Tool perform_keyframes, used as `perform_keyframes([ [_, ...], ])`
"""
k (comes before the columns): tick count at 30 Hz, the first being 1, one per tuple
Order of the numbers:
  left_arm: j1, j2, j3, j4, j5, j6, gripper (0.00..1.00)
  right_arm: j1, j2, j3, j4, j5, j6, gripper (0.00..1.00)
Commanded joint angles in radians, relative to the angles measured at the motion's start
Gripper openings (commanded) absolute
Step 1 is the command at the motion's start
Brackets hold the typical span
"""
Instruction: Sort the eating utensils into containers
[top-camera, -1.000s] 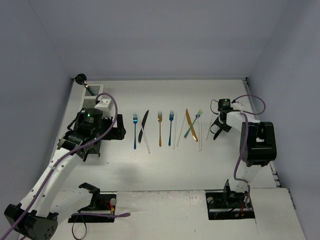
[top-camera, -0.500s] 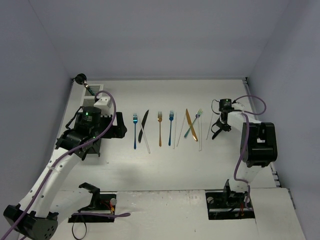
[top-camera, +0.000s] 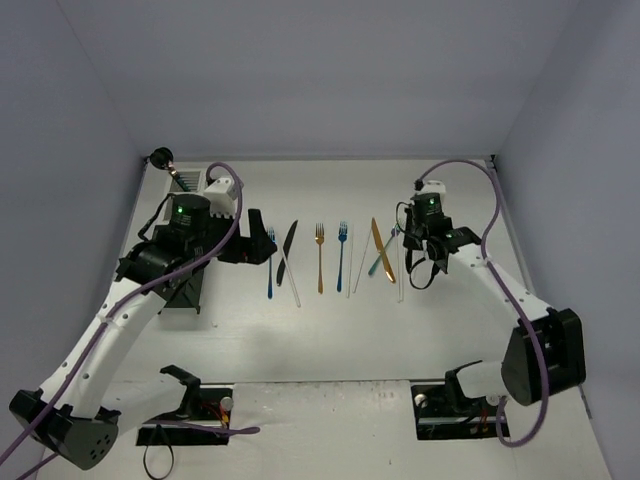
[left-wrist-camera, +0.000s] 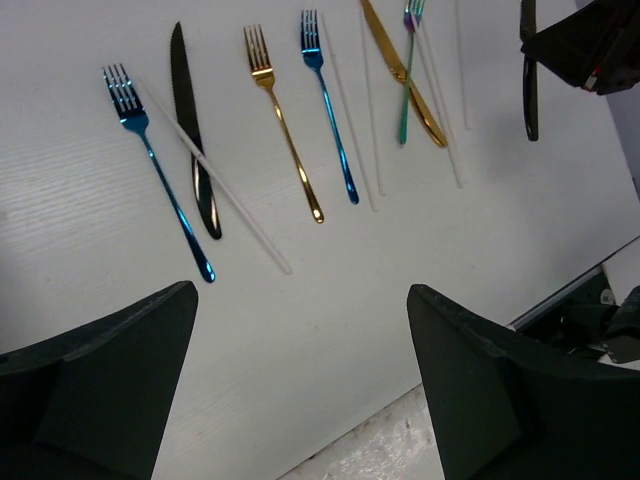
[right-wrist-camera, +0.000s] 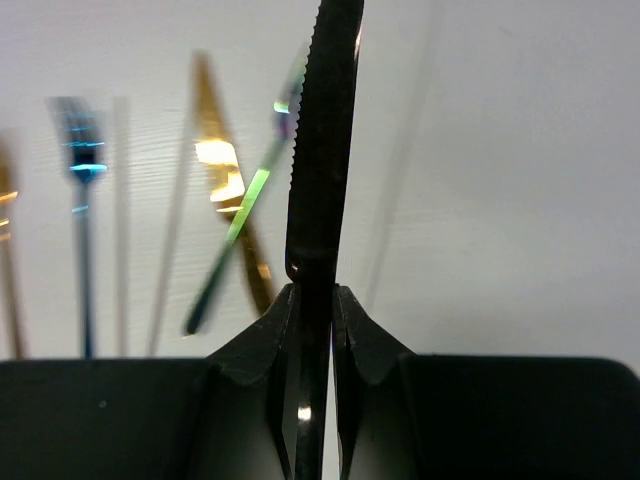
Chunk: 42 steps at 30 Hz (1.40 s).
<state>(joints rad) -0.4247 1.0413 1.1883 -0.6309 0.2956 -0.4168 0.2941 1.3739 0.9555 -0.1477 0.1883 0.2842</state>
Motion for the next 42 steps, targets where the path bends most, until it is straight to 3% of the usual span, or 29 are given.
perform_keyframes([
  [1, -0.011, 0.038, 0.074, 0.15, 0.132, -0.068, 0.84, 0.162, -0.156, 0.019, 0.116, -0.202, -0.211, 0.0],
  [6, -0.034, 0.094, 0.116, 0.252, 0.202, -0.149, 0.84, 0.325, -0.191, 0.076, 0.125, -0.331, -0.262, 0.0],
  [12, -0.075, 0.153, 0.151, 0.33, 0.181, -0.221, 0.84, 0.501, -0.185, 0.129, 0.144, -0.355, -0.27, 0.0],
  [21, -0.098, 0.171, 0.107, 0.336, 0.087, -0.321, 0.82, 0.56, -0.185, 0.144, 0.214, -0.355, -0.251, 0.0],
  [24, -0.107, 0.168, 0.085, 0.368, 0.081, -0.341, 0.76, 0.561, -0.184, 0.144, 0.227, -0.358, -0.247, 0.0],
  [34, -0.147, 0.203, 0.056, 0.452, 0.069, -0.398, 0.42, 0.562, -0.179, 0.131, 0.278, -0.362, -0.224, 0.0],
  [40, -0.149, 0.201, 0.039, 0.499, 0.043, -0.418, 0.06, 0.563, -0.176, 0.116, 0.303, -0.357, -0.218, 0.0],
  [42, -0.149, 0.197, 0.039, 0.502, 0.033, -0.411, 0.0, 0.563, -0.173, 0.111, 0.308, -0.352, -0.217, 0.05],
])
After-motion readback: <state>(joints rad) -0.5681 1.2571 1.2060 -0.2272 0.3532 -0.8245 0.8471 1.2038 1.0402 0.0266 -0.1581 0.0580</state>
